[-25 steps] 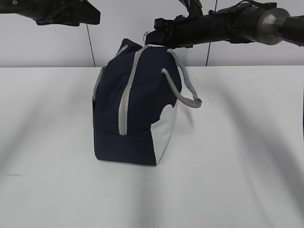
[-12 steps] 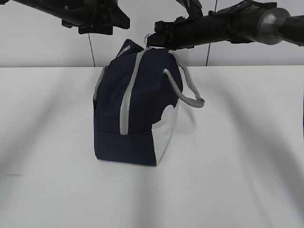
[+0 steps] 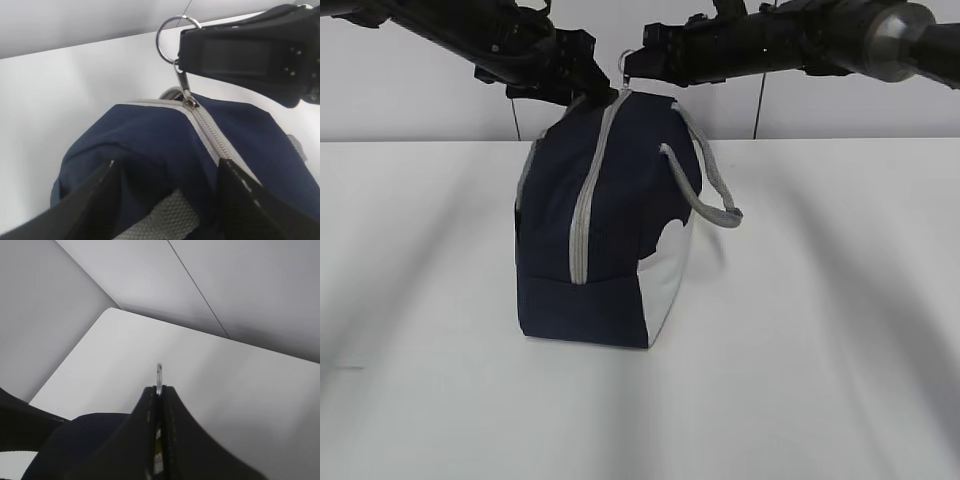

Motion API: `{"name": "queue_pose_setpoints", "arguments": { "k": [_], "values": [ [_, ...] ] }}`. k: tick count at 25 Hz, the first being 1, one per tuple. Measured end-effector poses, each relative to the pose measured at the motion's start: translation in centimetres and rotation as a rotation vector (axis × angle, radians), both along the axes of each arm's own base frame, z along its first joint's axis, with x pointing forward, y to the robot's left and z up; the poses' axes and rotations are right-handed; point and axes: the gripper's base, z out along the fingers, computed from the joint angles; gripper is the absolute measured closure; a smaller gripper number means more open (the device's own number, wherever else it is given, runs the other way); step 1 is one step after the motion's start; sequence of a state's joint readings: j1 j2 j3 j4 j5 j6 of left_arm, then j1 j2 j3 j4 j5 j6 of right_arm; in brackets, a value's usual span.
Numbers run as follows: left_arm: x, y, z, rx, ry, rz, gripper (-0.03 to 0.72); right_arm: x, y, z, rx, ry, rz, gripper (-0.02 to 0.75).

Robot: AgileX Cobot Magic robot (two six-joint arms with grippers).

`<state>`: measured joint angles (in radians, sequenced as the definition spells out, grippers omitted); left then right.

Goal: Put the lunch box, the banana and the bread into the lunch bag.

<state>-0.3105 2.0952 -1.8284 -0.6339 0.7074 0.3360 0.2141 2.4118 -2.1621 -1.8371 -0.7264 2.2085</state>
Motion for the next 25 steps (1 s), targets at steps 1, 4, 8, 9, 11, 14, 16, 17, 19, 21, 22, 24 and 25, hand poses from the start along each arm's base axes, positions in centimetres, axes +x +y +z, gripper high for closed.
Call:
{"name": "queue_pose_setpoints", "arguments": {
  "k": [1,4,8,9,11,14,16,17,19,21,22,24,25],
  "values": [
    [0.1,0.0,0.0,-0.001,-0.004,0.007,0.26,0.0,0.0,0.0,-0.001,-0.002,0.002,0.732],
    [0.2,0.1,0.1,0.001,-0.014,0.016,0.311,0.0,0.0,0.0,-0.006,-0.003,0.003,0.732],
    [0.4,0.0,-0.5,0.003,-0.005,0.019,0.393,0.0,0.0,0.0,-0.008,-0.002,0.006,0.732],
    [0.4,0.0,-0.7,0.004,-0.002,0.02,0.416,0.0,0.0,0.0,-0.007,-0.002,0.008,0.732],
    [0.5,0.0,-0.8,0.004,-0.002,0.021,0.494,-0.1,0.0,0.0,-0.009,-0.002,0.008,0.732],
    [0.6,0.0,-0.4,0.004,-0.014,0.021,0.61,-0.1,0.0,0.0,-0.011,-0.002,0.009,0.732],
    [0.6,-0.1,0.0,0.005,-0.022,0.013,0.659,-0.1,0.0,0.0,-0.011,-0.002,0.009,0.732],
    [0.6,-0.1,0.3,0.007,-0.025,0.005,0.666,-0.1,0.0,0.0,-0.011,-0.002,0.009,0.732],
    [0.6,-0.1,0.6,0.013,-0.027,-0.012,0.672,-0.1,0.0,0.0,-0.009,0.001,0.007,0.732],
    [0.4,-0.2,0.6,0.026,-0.024,-0.035,0.673,0.0,0.0,0.0,0.0,0.013,0.003,0.732],
    [0.3,-0.2,0.6,0.033,-0.019,-0.05,0.674,0.0,0.0,0.0,0.004,0.018,-0.001,0.732],
    [0.2,-0.2,0.6,0.043,-0.016,-0.071,0.675,0.0,-0.1,0.0,0.016,0.034,-0.012,0.732],
    [0.1,-0.2,0.6,0.048,-0.013,-0.082,0.676,0.1,-0.2,0.0,0.02,0.04,-0.016,0.732]
  ]
}}
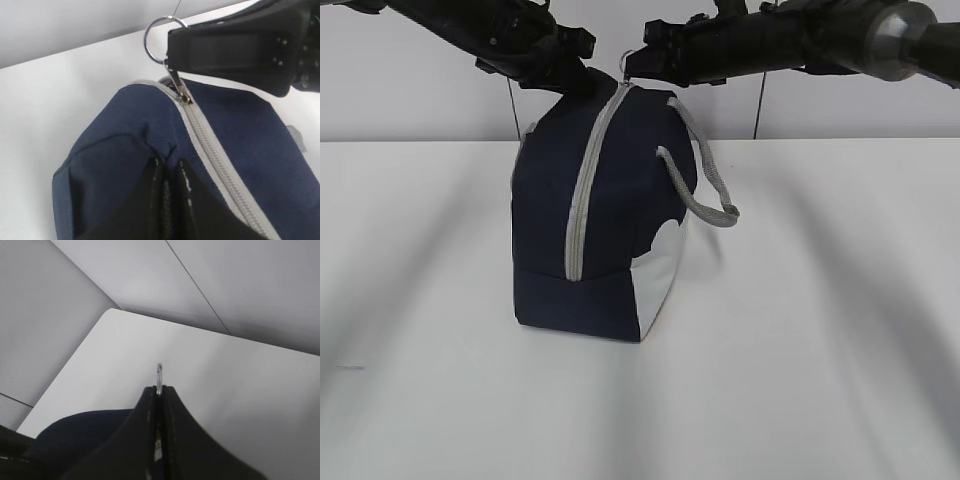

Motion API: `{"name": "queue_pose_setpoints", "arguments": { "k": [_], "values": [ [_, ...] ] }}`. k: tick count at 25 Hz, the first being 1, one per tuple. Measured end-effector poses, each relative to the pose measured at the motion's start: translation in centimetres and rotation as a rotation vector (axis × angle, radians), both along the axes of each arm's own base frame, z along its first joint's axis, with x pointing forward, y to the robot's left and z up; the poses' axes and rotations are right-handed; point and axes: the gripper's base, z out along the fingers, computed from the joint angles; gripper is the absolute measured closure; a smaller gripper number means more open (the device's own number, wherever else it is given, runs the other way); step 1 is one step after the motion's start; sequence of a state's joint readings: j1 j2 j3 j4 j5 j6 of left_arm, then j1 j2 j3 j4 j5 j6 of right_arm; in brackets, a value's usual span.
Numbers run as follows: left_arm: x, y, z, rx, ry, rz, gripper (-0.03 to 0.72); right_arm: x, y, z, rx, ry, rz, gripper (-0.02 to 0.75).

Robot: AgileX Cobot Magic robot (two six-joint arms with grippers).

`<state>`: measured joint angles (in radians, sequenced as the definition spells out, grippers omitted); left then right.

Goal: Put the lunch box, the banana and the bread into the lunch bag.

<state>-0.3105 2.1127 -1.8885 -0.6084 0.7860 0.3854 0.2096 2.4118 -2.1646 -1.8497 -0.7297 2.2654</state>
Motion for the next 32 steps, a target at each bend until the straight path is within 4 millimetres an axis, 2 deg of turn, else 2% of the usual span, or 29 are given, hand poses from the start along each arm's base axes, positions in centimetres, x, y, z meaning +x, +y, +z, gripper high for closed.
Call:
{"name": "queue_pose_setpoints", "arguments": {
  "k": [6,10,19,22,32],
  "values": [
    [-0.2,0.0,0.0,0.015,0.006,-0.031,0.676,0.4,-1.1,0.3,0.039,0.013,-0.039,0.732],
    [-0.3,-0.1,0.1,0.015,0.0,-0.042,0.677,0.5,-1.2,0.7,0.06,0.018,-0.044,0.732],
    [-1.7,0.2,3.2,0.029,-0.057,-0.1,0.678,0.6,-1.2,0.9,0.099,0.058,-0.066,0.732],
    [-2.1,0.3,3.6,0.04,-0.057,-0.122,0.678,0.6,-1.2,1.0,0.108,0.062,-0.069,0.732],
    [-3.0,0.2,4.1,0.036,-0.021,-0.182,0.678,1.3,-1.0,-1.9,0.141,0.156,-0.086,0.732]
  ]
}}
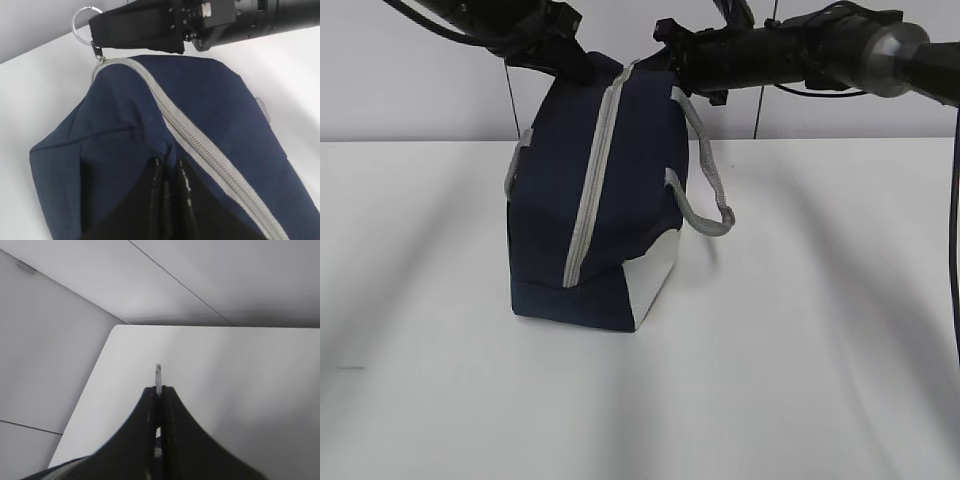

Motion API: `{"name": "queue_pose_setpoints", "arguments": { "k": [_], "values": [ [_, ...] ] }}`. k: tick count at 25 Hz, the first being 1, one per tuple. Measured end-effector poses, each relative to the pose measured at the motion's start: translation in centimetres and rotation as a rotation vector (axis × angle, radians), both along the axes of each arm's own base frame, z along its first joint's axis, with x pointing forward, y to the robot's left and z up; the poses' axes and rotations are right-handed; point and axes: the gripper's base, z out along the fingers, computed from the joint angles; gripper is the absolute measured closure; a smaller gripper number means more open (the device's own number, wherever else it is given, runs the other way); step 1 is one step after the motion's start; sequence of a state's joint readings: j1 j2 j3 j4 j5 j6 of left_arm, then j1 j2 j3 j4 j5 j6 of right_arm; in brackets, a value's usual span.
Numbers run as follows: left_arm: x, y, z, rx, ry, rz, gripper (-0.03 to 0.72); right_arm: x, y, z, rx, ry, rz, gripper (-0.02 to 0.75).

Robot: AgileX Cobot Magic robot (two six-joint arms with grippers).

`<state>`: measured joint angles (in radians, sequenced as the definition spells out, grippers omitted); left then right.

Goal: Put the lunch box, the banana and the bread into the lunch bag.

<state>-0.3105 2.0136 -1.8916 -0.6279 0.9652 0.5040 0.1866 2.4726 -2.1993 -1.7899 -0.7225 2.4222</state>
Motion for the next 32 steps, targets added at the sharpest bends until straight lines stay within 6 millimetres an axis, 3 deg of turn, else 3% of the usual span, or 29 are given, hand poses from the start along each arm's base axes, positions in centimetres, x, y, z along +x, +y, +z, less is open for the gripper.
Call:
{"name": "queue_pose_setpoints", "arguments": {
  "k": [6,16,19,26,32],
  "values": [
    [-0.8,0.2,1.2,0.0,-0.007,-0.015,0.678,0.0,0.0,-0.1,-0.003,0.002,-0.004,0.732],
    [-0.8,0.2,1.2,-0.023,0.033,0.026,0.658,-0.1,-0.2,-0.1,-0.002,0.009,0.022,0.727],
    [-0.8,0.2,1.2,-0.031,0.049,0.04,0.597,-0.1,-0.3,0.2,-0.005,-0.006,0.031,0.661],
    [-0.8,0.3,1.2,-0.032,0.065,0.069,0.463,-0.3,0.0,4.1,-0.042,-0.172,0.13,0.344],
    [-0.3,1.4,0.5,0.089,0.04,0.135,0.277,-1.4,0.2,7.3,-0.053,-0.25,0.211,0.291]
  ]
}}
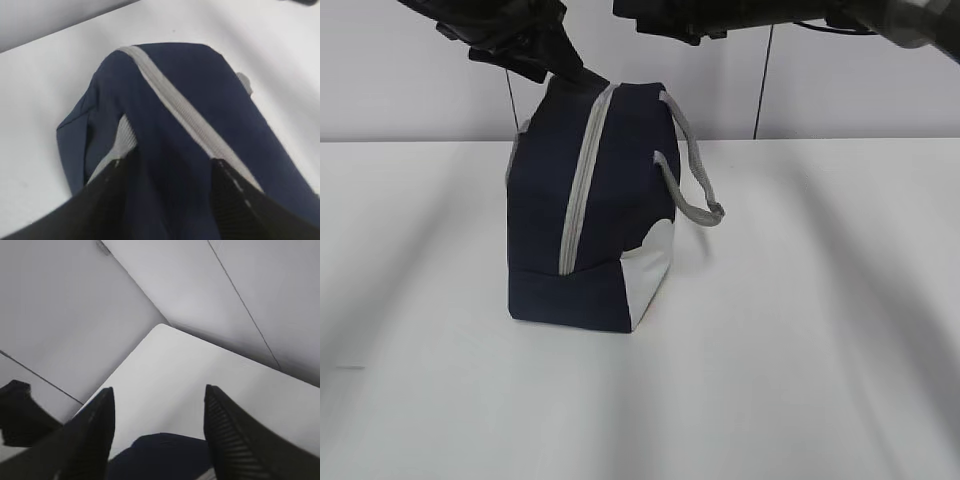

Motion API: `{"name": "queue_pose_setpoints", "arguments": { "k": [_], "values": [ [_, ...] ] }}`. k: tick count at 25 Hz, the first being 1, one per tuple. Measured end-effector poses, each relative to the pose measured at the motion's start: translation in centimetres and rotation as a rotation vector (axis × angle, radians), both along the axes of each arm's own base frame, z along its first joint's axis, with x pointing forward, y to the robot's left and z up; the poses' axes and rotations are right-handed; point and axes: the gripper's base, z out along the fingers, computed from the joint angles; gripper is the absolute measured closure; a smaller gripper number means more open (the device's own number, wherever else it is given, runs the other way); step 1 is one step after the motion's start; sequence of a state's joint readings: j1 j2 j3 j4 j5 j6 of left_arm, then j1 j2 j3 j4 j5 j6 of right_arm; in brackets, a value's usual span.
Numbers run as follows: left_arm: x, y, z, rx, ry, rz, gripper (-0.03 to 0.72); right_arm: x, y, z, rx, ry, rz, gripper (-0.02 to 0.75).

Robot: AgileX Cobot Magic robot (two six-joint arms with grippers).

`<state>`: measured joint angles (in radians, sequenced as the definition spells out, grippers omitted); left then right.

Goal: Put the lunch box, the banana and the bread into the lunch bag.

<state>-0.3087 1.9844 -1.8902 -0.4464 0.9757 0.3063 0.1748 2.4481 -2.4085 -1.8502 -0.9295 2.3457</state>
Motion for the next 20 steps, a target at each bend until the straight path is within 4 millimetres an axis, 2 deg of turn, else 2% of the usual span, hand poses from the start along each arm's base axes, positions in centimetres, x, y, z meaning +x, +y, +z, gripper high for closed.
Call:
{"name": "queue_pose_setpoints", "arguments": {
  "k": [3,11,14,20],
  "values": [
    [0.4,0.9,-0.1,0.03,-0.012,0.043,0.209,-0.6,-0.1,1.8,0.007,-0.029,0.005,0.289],
    [0.3,1.6,0.3,0.042,-0.006,0.057,0.188,-2.2,-0.4,6.4,0.064,-0.046,-0.023,0.309],
    [-1.0,1.8,2.0,0.044,0.001,0.038,0.188,-2.6,-0.5,7.3,0.067,-0.066,-0.025,0.311],
    [-3.9,2.6,5.5,0.044,0.013,0.025,0.204,-2.6,-0.4,6.9,0.063,-0.05,-0.004,0.311]
  ]
}}
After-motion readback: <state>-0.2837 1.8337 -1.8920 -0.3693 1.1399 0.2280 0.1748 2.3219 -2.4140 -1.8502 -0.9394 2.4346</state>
